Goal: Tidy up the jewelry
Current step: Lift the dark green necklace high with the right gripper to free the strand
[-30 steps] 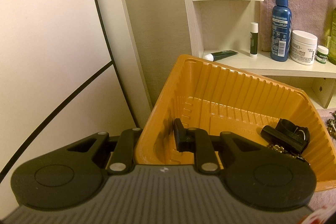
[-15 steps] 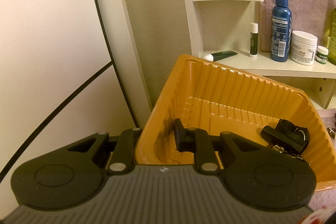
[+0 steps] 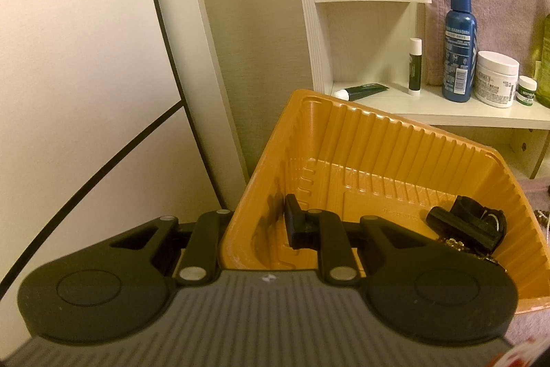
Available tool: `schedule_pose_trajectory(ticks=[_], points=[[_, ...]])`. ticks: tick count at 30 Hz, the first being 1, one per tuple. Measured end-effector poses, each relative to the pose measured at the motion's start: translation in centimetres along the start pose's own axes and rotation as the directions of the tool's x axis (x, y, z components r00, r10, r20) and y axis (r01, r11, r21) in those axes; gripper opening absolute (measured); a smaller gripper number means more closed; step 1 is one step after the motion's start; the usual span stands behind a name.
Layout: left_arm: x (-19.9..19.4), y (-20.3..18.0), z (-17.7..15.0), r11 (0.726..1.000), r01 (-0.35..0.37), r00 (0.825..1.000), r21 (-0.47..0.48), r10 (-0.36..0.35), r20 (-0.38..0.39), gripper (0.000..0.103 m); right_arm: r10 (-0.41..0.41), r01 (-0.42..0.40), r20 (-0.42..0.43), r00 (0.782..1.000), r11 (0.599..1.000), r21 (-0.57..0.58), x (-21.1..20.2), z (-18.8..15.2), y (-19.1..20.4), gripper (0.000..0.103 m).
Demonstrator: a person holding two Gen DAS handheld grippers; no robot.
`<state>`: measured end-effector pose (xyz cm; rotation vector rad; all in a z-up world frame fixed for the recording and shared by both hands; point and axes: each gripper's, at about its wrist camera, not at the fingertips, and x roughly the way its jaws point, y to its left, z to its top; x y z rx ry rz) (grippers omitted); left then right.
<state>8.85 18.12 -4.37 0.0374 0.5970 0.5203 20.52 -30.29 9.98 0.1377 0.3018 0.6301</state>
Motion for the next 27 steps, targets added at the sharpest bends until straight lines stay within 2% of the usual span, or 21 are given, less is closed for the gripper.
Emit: schedule_pose_trajectory(ticks=[15, 27], points=[[-0.1, 0.0, 0.0, 1.0, 0.001, 1.0, -0.003, -0.001, -0.001, 0.019, 0.076, -0.07, 0.062, 0.995, 0.993, -0.097, -0.8, 7.4, 2.2, 0.007], [-0.2, 0.1, 0.1, 1.0, 0.004, 1.0, -0.01, -0.004, -0.003, 0.018, 0.169, -0.15, 0.1, 0.981, 0.973, -0.175, -0.4, 13.3, 5.8, 0.007]])
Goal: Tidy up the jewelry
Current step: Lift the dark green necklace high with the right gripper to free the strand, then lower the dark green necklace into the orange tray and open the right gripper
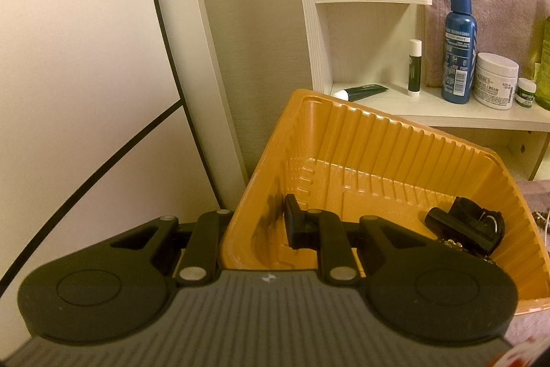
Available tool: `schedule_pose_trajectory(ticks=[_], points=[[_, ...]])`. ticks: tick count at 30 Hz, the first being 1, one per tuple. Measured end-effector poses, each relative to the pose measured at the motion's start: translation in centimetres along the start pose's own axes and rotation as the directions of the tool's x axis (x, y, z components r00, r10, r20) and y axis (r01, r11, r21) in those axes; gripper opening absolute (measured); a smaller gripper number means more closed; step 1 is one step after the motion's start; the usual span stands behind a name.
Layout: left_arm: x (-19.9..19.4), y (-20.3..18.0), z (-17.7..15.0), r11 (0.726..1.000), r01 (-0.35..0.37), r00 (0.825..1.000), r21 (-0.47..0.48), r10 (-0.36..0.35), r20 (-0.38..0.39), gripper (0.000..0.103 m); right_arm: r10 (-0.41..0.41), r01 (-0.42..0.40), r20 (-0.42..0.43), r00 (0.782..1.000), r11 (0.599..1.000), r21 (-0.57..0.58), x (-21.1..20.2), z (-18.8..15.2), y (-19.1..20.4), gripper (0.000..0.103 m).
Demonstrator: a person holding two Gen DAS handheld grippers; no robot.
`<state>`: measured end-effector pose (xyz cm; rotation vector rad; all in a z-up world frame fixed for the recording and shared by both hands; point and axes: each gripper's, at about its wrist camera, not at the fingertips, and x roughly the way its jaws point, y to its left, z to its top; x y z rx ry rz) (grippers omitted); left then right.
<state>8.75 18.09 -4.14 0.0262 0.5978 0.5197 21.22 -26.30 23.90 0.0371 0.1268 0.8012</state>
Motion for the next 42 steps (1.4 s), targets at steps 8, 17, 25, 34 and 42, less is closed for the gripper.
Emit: schedule_pose_trajectory(ticks=[8, 17, 25, 34, 42], points=[[-0.1, 0.1, 0.0, 1.0, 0.002, 1.0, -0.003, -0.002, 0.001, 0.018, 0.1, -0.099, 0.039, 0.994, 0.995, -0.011, 1.8, 3.8, 1.8, 0.007], [-0.1, 0.2, 0.0, 1.0, 0.004, 1.0, -0.005, -0.004, 0.0, 0.018, 0.284, -0.286, 0.074, 0.956, 0.958, 0.01, 5.0, 6.1, 5.8, 0.007], [-0.1, 0.2, 0.1, 1.0, 0.008, 1.0, -0.007, -0.008, -0.003, 0.017, 0.424, -0.427, 0.089, 0.901, 0.904, 0.019, 8.9, 6.7, 10.8, 0.007], [-0.3, 0.5, 0.0, 1.0, 0.016, 1.0, -0.016, -0.016, -0.001, 0.017, 0.481, -0.474, -0.053, 0.875, 0.874, 0.11, 15.5, 1.7, 13.8, 0.007], [-0.3, 0.4, 0.0, 1.0, 0.019, 1.0, -0.022, -0.019, -0.001, 0.017, 0.483, -0.432, -0.26, 0.836, 0.872, 0.231, 21.5, -7.3, 14.9, 0.007]])
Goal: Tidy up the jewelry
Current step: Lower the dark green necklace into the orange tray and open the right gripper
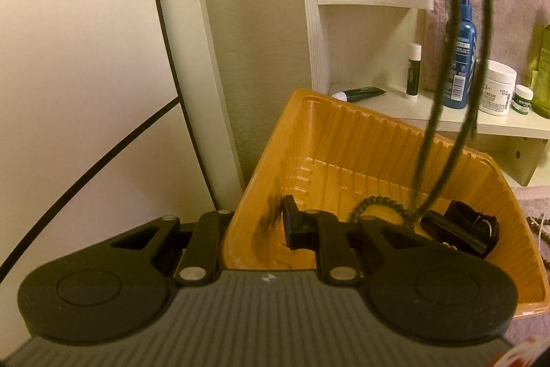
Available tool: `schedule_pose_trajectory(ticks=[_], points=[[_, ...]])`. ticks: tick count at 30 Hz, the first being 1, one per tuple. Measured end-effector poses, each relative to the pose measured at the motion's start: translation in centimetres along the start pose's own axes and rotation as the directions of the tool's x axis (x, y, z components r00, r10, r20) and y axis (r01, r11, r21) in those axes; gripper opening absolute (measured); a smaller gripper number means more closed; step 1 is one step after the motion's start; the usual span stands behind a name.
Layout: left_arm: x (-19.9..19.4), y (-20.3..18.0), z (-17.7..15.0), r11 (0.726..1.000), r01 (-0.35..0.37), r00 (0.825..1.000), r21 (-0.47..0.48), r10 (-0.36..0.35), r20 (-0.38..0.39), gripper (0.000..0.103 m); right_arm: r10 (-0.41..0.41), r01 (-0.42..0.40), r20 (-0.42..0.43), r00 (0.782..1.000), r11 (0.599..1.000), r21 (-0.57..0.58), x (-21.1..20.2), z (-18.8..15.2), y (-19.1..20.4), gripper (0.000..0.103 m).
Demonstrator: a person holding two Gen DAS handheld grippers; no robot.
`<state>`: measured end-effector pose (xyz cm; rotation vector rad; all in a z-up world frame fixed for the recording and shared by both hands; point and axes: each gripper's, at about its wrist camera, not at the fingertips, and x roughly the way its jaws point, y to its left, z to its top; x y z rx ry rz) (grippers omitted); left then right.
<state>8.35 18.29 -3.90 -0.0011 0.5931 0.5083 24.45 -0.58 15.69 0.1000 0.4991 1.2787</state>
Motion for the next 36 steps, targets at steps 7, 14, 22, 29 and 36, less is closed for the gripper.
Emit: schedule_pose_trajectory(ticks=[7, 14, 22, 29, 36], points=[[0.0, 0.0, 0.0, 1.0, 0.0, 1.0, 0.002, 0.0, 0.001, 0.016, -0.017, 0.026, -0.125, 0.992, 0.997, 0.075, 3.8, -5.5, -2.1, 0.007], [0.2, 0.1, 0.1, 1.0, 0.003, 1.0, -0.002, -0.003, -0.002, 0.016, -0.073, 0.09, -0.25, 0.965, 0.994, 0.057, 7.2, -11.1, -3.1, 0.007], [0.1, 0.1, 0.2, 1.0, 0.002, 1.0, 0.001, -0.002, -0.004, 0.016, -0.141, 0.147, -0.338, 0.931, 0.989, -0.007, 8.3, -15.6, -3.2, 0.007], [0.1, 0.2, 0.2, 1.0, 0.002, 1.0, 0.0, -0.002, -0.005, 0.017, -0.194, 0.189, -0.365, 0.911, 0.981, -0.048, 8.8, -17.5, -2.8, 0.008], [0.0, 0.2, 0.2, 1.0, 0.001, 1.0, 0.002, -0.001, -0.006, 0.017, -0.224, 0.214, -0.316, 0.922, 0.975, -0.065, 8.1, -18.0, -2.6, 0.065]])
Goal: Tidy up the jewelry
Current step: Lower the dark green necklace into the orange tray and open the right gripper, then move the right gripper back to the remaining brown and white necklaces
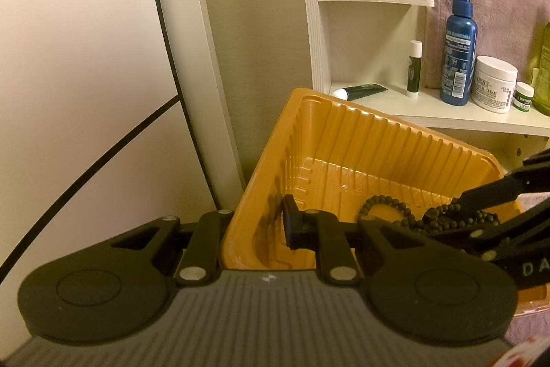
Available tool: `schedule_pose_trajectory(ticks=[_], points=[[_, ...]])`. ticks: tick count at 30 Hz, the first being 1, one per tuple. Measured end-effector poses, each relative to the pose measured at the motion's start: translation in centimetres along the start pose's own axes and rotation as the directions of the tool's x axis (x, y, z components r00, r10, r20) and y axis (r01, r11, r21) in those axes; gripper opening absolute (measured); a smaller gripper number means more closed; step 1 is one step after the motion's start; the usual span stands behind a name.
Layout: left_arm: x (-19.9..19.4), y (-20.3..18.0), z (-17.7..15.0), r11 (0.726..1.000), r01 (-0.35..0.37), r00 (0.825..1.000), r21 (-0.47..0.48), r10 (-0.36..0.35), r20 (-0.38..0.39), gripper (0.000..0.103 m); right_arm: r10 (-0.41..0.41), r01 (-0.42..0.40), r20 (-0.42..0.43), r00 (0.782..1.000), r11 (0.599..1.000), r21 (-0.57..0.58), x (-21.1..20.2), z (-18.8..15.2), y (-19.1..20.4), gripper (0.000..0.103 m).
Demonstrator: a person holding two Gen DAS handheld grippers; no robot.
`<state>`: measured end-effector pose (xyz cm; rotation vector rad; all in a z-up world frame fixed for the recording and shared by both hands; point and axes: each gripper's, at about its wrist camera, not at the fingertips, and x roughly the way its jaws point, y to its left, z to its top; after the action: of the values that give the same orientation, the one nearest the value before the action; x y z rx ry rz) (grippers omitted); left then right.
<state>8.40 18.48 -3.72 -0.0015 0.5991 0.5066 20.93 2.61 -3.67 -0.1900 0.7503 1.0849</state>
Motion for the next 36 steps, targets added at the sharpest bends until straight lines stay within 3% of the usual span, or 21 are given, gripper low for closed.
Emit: schedule_pose_trajectory(ticks=[9, 22, 31, 36], points=[[0.4, 0.0, -0.2, 1.0, -0.003, 1.0, 0.007, 0.003, -0.005, 0.017, -0.037, 0.037, 0.012, 0.999, 0.999, 0.026, -1.0, -0.9, -0.6, 0.068], [0.6, -0.3, 0.0, 1.0, -0.009, 1.0, 0.014, 0.009, -0.009, 0.017, -0.076, 0.063, 0.079, 0.994, 0.986, 0.152, -5.6, -2.8, -3.4, 0.069], [0.6, -0.3, 0.1, 1.0, -0.012, 1.0, 0.018, 0.012, -0.009, 0.018, -0.121, 0.075, 0.128, 0.984, 0.946, 0.316, -10.7, -7.3, -6.4, 0.069], [0.6, -0.4, 0.1, 1.0, -0.016, 1.0, 0.02, 0.017, -0.01, 0.018, -0.195, 0.135, 0.117, 0.974, 0.911, 0.39, -13.5, -10.4, -8.2, 0.069]])
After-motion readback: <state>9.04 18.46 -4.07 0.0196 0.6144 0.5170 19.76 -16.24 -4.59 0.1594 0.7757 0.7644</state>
